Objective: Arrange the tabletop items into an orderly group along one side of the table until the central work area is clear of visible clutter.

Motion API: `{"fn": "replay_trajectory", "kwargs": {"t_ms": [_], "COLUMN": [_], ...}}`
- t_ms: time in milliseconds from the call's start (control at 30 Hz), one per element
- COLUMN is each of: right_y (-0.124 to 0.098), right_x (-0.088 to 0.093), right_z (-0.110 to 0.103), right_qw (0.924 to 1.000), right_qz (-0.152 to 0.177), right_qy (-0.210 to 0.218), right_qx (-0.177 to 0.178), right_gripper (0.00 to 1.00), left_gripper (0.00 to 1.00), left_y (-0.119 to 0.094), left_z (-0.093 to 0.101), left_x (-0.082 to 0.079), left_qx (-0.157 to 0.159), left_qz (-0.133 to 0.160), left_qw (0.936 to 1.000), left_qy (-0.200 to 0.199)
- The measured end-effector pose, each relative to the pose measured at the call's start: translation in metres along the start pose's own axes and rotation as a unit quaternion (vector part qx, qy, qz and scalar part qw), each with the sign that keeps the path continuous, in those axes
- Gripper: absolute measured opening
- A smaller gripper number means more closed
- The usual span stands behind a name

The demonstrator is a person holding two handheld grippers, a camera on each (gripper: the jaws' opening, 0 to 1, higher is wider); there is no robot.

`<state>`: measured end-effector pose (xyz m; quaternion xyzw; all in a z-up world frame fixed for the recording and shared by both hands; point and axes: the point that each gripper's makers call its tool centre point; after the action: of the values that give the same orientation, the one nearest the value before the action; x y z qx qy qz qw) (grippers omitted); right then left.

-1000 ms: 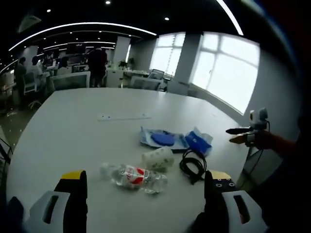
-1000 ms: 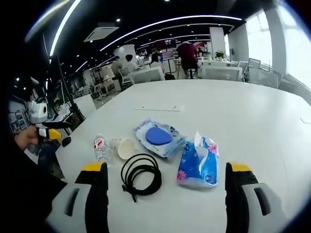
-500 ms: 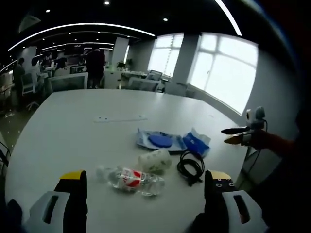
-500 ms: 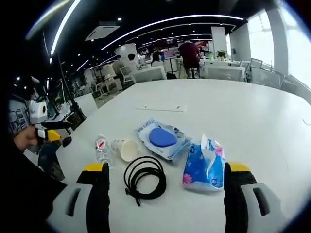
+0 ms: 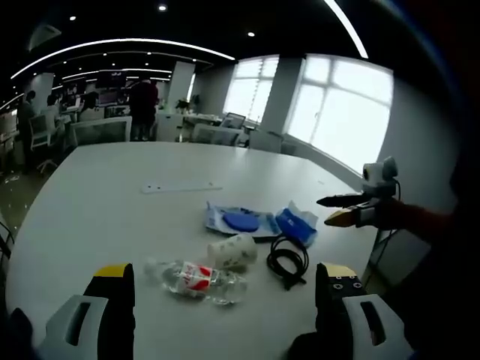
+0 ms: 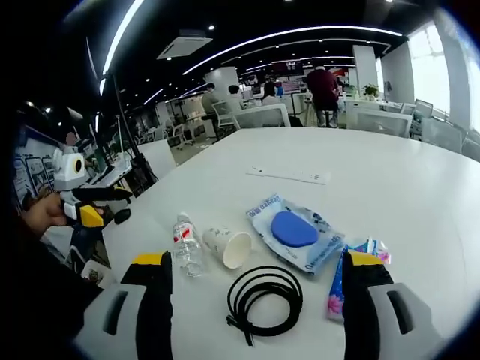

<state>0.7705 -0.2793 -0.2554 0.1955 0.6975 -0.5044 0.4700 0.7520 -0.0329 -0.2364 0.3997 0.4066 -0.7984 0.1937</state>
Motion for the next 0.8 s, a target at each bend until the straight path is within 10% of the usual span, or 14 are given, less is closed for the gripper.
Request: {"fn": "replay_trajectory", "kwargs": {"t_ms": [800], "right_y": [0.065], "right_x": [-0.047], "right_z": [-0.085], "right_qw": [0.9942], "right_qz": [0.002], "right_qy": [-0.050], "right_qx": [-0.096], "right_gripper": [0.76], "left_gripper": [1.00], "left_y": [-0.011], "left_z": [-0.012], "left_x": [-0.004], "left_qx": [-0.008], "left_qz": [0.015], "left_qw": [0.9997], "left_qy": [0.017]}}
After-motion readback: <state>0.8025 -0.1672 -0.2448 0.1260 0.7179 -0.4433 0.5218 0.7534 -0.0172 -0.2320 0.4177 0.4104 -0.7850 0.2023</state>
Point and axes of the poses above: the point that each gripper's makers call its tool centre point, and the gripper's own axes: y roughly forward along the fingers, z roughly to its right, x roughly out of its underside, and after that the axes turned 9 degrees about -y, right-handed
